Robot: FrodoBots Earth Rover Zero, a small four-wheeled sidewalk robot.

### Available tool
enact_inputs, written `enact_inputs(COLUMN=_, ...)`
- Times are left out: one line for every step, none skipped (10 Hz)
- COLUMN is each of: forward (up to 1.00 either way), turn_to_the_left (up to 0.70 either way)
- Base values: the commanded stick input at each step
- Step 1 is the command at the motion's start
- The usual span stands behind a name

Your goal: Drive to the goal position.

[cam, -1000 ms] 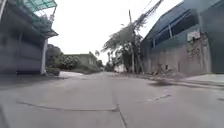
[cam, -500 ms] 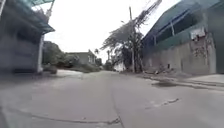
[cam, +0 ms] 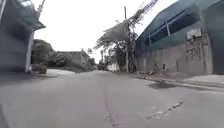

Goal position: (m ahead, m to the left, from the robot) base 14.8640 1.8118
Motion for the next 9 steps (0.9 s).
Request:
enact_inputs(forward=0.70, turn_to_the_left=0.07)
enact_inputs(forward=0.70, turn_to_the_left=0.07)
enact_inputs(forward=0.70, turn_to_the_left=0.07)
enact_inputs(forward=0.70, turn_to_the_left=0.07)
enact_inputs(forward=0.70, turn_to_the_left=0.07)
enact_inputs(forward=0.70, turn_to_the_left=0.07)
enact_inputs(forward=0.70, turn_to_the_left=0.07)
enact_inputs(forward=0.70, turn_to_the_left=0.07)
enact_inputs(forward=0.70, turn_to_the_left=0.07)
